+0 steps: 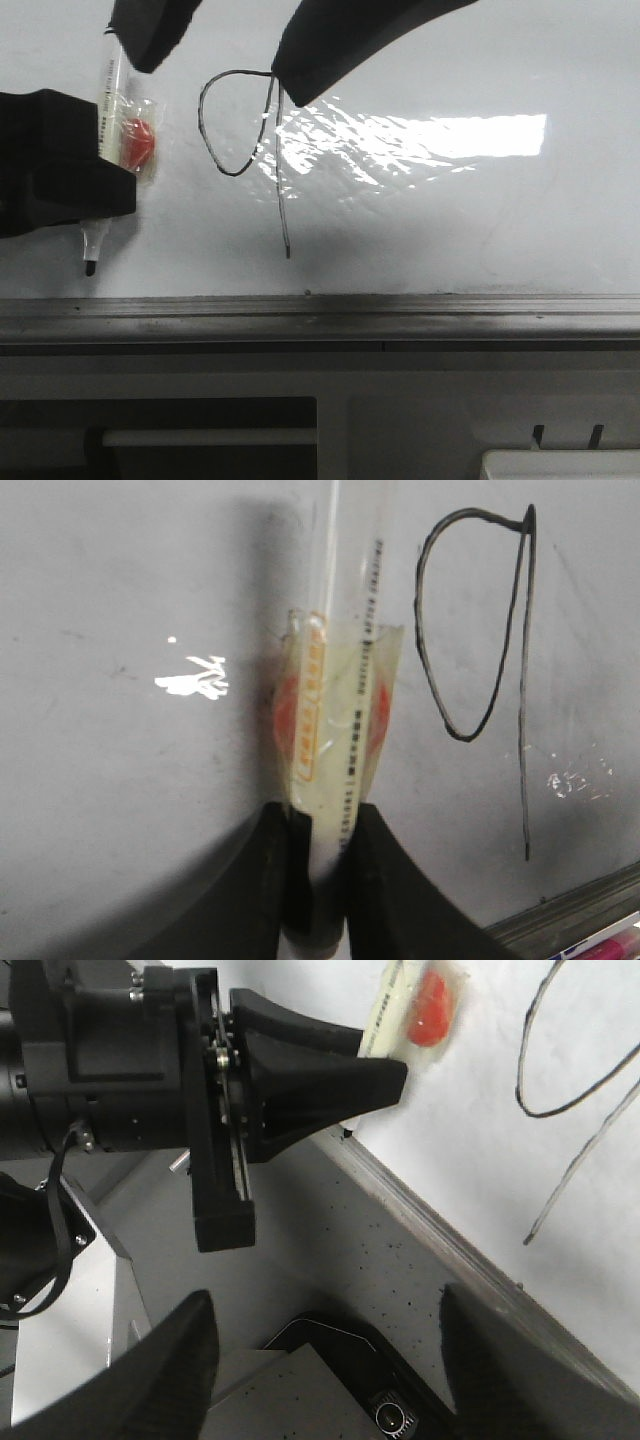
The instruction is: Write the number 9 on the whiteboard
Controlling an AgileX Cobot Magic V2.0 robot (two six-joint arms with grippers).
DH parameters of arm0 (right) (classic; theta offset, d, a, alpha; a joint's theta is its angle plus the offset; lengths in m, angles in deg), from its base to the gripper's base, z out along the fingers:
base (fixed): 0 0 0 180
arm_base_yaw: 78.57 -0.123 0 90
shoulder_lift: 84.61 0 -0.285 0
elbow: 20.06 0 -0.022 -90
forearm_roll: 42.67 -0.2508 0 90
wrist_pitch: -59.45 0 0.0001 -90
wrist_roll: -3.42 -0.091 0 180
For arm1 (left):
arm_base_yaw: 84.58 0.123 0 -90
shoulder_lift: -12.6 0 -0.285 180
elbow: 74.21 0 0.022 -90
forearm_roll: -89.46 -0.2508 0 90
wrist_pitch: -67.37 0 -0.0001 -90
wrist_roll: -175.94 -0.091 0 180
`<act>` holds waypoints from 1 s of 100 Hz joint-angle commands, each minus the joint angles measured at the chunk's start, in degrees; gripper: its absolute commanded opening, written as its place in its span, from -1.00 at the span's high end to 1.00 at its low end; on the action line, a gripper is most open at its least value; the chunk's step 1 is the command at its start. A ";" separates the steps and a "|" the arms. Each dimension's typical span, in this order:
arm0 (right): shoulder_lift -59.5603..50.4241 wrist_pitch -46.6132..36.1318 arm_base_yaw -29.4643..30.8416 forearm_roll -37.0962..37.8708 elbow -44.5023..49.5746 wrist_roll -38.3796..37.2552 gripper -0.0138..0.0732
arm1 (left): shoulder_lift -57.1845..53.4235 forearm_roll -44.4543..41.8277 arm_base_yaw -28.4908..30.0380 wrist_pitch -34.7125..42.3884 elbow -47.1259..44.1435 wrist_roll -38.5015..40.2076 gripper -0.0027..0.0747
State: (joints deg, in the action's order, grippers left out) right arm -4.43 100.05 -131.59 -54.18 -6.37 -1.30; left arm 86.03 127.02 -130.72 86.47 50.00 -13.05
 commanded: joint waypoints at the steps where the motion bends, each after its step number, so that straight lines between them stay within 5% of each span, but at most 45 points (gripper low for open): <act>1: -1.28 -2.47 0.00 -0.27 -1.41 0.70 -0.26 | -0.05 3.10 0.90 4.32 1.70 -4.00 0.98; 39: -1.28 -2.61 0.00 -0.27 -1.41 0.70 -0.26 | -0.05 3.38 0.90 4.21 1.70 -4.73 0.97; 46: -1.28 -2.49 0.00 -0.27 -1.41 0.70 -0.26 | -0.05 3.52 0.90 3.11 1.70 -4.50 0.81; 68: -1.28 -2.60 0.00 -0.04 -1.41 0.70 -0.26 | -0.84 3.52 0.90 1.97 1.70 -3.10 -0.13; 91: -1.28 -2.09 0.00 -0.06 -0.95 0.70 -0.24 | -6.29 3.03 0.90 1.31 1.70 -3.10 -0.18; 100: -1.28 -2.56 0.00 0.16 -0.05 0.70 0.07 | -10.31 2.93 0.90 1.31 1.70 -3.10 -0.18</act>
State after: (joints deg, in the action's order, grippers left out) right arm -4.43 100.50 -131.59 -54.18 -5.55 -1.30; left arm 79.95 130.21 -129.98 84.74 50.36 -16.65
